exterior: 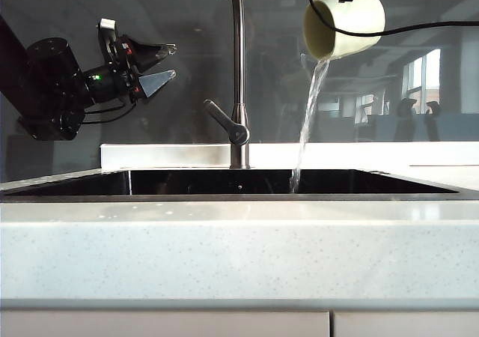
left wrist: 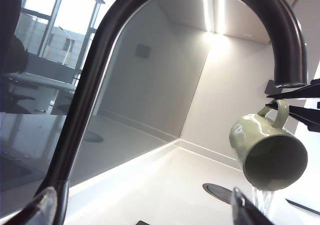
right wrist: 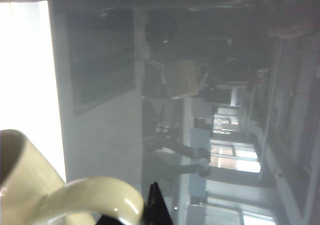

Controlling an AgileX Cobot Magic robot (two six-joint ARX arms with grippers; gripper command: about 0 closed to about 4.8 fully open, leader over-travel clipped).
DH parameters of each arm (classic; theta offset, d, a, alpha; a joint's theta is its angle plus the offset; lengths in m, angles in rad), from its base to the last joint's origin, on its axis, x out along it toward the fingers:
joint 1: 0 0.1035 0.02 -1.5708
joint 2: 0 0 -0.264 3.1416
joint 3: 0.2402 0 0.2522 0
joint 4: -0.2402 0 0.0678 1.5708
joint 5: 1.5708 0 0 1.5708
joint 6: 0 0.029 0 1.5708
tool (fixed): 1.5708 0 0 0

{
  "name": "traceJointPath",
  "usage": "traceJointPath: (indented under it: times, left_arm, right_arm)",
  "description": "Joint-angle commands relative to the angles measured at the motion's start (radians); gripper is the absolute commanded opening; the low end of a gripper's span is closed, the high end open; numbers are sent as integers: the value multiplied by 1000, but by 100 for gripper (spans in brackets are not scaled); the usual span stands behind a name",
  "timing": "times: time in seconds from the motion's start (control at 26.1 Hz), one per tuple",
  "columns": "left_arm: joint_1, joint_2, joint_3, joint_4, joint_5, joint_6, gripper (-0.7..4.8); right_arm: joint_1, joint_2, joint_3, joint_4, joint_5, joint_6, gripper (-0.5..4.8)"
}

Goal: Pick up the mug next to the sink, go to the faucet to get some water, pour the water into the sink, and finally put the mug back to its place.

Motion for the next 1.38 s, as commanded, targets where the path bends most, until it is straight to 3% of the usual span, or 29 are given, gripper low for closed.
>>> traceJointPath:
  times: [0.04,0.35,0.65,0.77,0.92,1.23,1.38]
  left_arm:
    - [1,-7,4,18,5,-3,479]
    - [1,-7,4,16,5,-3,479]
    - [1,-7,4,9,5,-3,479]
    - [1,-7,6,-2,7,-3,479]
    - [1,-7,8,-21,12,-2,479]
    - [1,-7,9,-92,12,2,479]
    - [1,-7,9,-128,12,2,479]
  right_arm:
    - [4,-17,14,87,1,-26,-5]
    - [4,-17,14,90,3,-5,-5]
    - [-5,-22,14,-14,116,614,-5]
    - [-21,-24,14,-113,75,878,-5]
    - [-82,-31,-10,-197,-74,1168,-5]
    - [-231,-190,-344,57,-207,1449,-5]
    - [-336,-296,-572,272,-270,1579,-5]
